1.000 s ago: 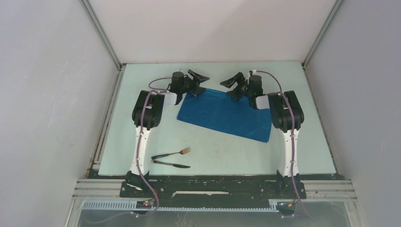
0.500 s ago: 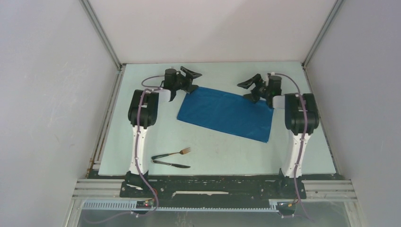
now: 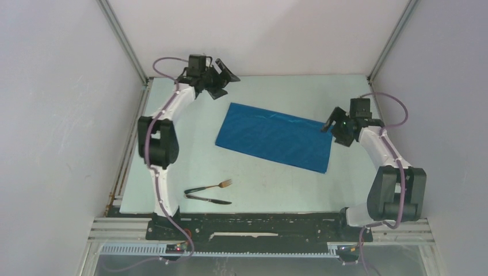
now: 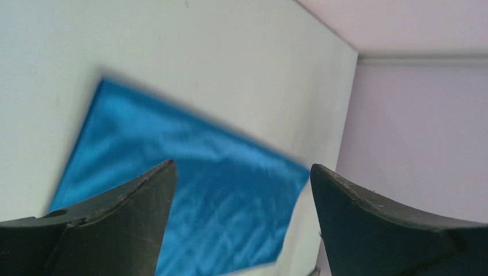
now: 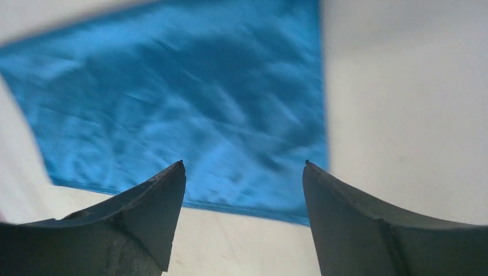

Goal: Fold the napkin into a case and place the utensils inside
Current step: Smooth out the rectangle-folded napkin at the center of the board, then pick up the rectangle-folded napkin from the center of the board.

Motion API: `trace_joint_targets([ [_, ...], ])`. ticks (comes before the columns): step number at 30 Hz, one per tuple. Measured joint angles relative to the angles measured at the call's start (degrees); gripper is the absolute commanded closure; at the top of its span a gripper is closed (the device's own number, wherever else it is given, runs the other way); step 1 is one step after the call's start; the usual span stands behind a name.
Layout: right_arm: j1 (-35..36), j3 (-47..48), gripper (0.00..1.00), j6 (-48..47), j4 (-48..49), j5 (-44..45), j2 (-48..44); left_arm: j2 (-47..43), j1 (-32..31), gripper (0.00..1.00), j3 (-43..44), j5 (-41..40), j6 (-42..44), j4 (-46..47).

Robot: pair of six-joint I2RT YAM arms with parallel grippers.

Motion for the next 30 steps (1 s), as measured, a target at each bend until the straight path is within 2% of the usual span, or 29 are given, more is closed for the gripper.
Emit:
trace_joint_targets([
  [4, -2.4, -5.6, 0.39, -2.4, -5.1, 0.8, -0.3, -18.0, -0.7, 0.08, -13.4, 0.2, 4.8, -4.9],
  [7, -2.7, -6.3, 0.42, -3.7, -7.6, 1.8, 1.8, -28.0, -1.4, 0.09, -22.3, 0.9, 9.2, -7.4],
  [10, -1.3, -6.3, 0.42, -4.8, -8.0, 2.8, 3.9, -32.8, -1.9, 0.09, -28.9, 1.2, 13.0, -9.9],
  [15, 0.6, -6.2, 0.41, -6.1, -8.1, 4.7, 8.8, -34.2, -2.0, 0.09, -35.5, 1.6, 17.6, -13.9],
  [20, 2.8, -3.3, 0.42, -6.6, -9.4, 7.7, 13.4, -34.5, -2.0, 0.10, -36.5, 2.4, 19.1, -14.6],
  [24, 3.5, -2.7, 0.46, -6.8, -9.6, 9.6, 14.0, -34.9, -1.9, 0.10, -37.2, 3.9, 19.4, -13.9],
  [30, 5.1, -2.4, 0.45, -6.8, -9.7, 11.8, 14.4, -34.9, -1.6, 0.10, -38.2, 5.7, 19.4, -13.3],
])
